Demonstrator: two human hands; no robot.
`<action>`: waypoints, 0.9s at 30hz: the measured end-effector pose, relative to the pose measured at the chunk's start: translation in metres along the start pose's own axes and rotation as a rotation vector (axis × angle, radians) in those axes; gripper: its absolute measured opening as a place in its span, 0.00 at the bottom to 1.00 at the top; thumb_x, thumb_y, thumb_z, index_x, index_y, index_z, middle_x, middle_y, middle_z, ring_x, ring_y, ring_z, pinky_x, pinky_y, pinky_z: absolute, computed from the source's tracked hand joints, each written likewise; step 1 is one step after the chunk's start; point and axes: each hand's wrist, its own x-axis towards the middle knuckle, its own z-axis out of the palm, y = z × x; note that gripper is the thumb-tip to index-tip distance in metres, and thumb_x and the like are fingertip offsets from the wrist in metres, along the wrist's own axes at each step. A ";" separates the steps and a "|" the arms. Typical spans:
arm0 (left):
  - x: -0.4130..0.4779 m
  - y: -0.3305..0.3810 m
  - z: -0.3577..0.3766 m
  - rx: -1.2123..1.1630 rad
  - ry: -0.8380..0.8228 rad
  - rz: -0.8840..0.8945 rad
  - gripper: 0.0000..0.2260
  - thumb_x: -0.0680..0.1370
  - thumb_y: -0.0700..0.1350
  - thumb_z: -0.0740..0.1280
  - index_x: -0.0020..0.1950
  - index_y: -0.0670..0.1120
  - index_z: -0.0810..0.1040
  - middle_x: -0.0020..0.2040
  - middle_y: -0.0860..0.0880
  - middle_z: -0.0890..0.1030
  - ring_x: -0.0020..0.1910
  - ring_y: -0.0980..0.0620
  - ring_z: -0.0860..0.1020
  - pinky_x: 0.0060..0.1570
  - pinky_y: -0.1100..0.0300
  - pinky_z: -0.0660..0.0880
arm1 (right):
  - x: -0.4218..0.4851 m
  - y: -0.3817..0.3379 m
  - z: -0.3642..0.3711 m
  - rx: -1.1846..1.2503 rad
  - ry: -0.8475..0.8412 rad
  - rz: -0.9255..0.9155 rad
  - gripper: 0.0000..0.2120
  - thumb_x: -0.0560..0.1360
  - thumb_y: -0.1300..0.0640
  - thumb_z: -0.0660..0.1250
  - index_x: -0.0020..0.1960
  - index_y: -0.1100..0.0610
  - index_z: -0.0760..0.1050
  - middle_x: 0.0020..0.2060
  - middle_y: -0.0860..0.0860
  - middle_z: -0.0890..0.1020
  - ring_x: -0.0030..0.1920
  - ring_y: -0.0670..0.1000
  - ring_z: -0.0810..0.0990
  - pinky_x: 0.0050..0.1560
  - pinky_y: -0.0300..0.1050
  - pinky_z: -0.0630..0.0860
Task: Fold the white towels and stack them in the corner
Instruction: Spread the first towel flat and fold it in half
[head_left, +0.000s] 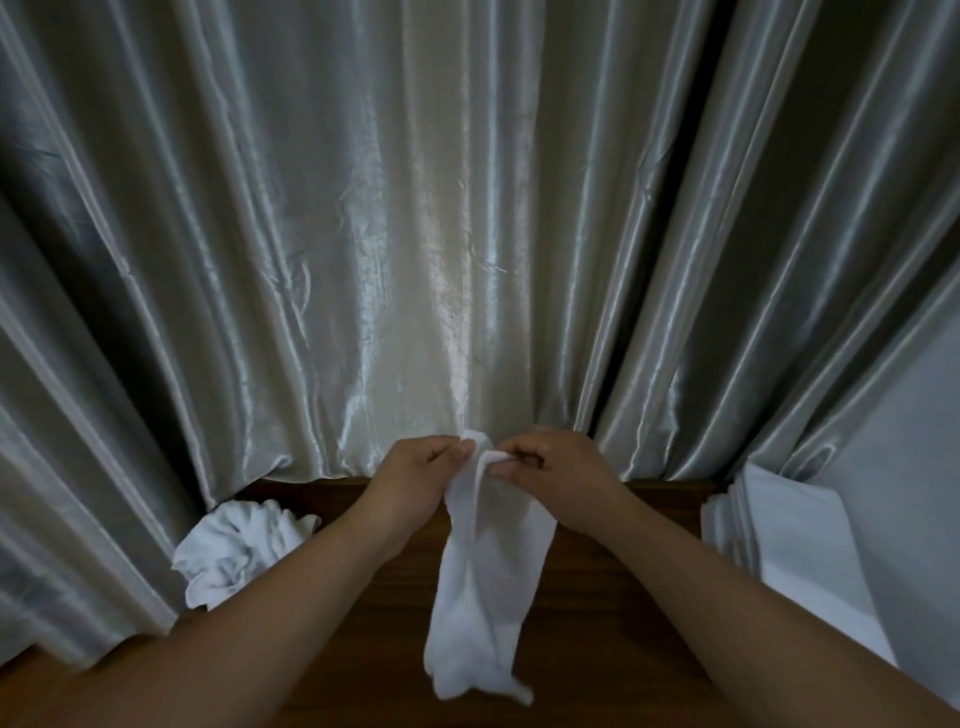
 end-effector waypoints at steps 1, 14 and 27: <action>-0.002 0.001 0.003 0.006 -0.016 0.013 0.13 0.82 0.47 0.63 0.50 0.45 0.86 0.47 0.44 0.87 0.49 0.44 0.84 0.54 0.49 0.80 | 0.003 -0.001 0.003 0.006 0.012 -0.017 0.07 0.76 0.47 0.70 0.39 0.44 0.78 0.35 0.43 0.75 0.37 0.39 0.75 0.37 0.31 0.69; -0.015 0.005 0.005 0.337 -0.093 0.179 0.10 0.82 0.43 0.63 0.52 0.49 0.84 0.45 0.50 0.86 0.42 0.57 0.83 0.41 0.64 0.77 | 0.004 -0.002 0.010 -0.024 0.112 0.014 0.10 0.74 0.42 0.70 0.36 0.42 0.75 0.35 0.44 0.75 0.38 0.40 0.75 0.37 0.33 0.69; -0.011 -0.004 -0.002 0.388 -0.046 0.230 0.06 0.79 0.49 0.68 0.55 0.53 0.79 0.46 0.54 0.85 0.43 0.60 0.82 0.40 0.68 0.75 | 0.004 -0.014 -0.016 -0.079 0.023 -0.089 0.08 0.75 0.47 0.71 0.50 0.46 0.75 0.42 0.43 0.79 0.42 0.42 0.78 0.42 0.37 0.75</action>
